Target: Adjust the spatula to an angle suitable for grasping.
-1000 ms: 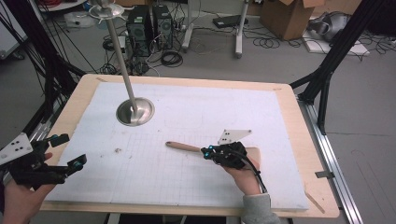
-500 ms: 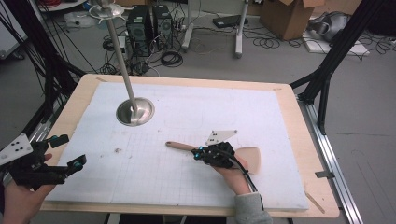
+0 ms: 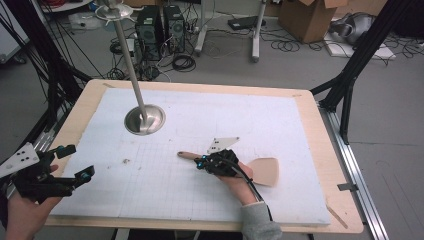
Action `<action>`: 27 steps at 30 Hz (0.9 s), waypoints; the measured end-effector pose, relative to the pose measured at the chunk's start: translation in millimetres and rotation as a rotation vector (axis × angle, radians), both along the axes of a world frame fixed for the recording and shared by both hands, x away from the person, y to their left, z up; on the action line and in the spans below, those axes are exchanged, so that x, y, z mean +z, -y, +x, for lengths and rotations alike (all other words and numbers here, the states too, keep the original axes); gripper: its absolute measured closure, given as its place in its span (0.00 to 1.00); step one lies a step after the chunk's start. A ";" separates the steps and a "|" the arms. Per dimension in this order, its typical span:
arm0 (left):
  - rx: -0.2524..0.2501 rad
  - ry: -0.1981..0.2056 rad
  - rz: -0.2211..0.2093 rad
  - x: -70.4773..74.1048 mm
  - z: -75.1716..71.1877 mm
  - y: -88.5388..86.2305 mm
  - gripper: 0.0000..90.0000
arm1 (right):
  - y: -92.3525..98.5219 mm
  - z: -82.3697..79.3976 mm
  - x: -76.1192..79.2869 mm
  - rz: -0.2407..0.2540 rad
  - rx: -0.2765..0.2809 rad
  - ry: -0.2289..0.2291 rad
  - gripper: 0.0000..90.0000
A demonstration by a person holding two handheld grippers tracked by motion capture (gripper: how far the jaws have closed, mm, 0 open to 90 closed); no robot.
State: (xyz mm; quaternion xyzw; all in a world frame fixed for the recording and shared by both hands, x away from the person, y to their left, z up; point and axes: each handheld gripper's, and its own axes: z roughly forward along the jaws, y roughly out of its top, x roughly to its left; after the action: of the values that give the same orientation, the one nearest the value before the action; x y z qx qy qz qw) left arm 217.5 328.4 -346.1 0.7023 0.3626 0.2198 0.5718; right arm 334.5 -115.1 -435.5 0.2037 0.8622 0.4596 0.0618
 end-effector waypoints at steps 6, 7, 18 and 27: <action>-0.001 -0.008 0.002 -1.9 1.9 0.2 0.03 | -9.0 4.8 -3.7 -0.015 -0.003 -0.007 1.00; -0.001 -0.007 0.002 -2.3 2.2 0.6 0.03 | -10.5 5.5 -3.9 -0.016 -0.001 -0.004 1.00; -0.002 -0.014 0.004 -4.1 3.9 2.0 0.03 | -16.3 12.0 -12.1 -0.050 -0.018 -0.002 1.00; -0.013 -0.026 0.004 -7.2 6.8 4.1 0.03 | -16.8 15.2 -14.3 -0.068 -0.052 -0.004 1.00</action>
State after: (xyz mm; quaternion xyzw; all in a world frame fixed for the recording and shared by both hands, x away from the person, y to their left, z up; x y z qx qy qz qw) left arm 224.3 324.2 -353.3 0.7086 0.3653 0.2077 0.5668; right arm 349.7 -98.3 -449.9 0.2246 0.8719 0.4279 0.0788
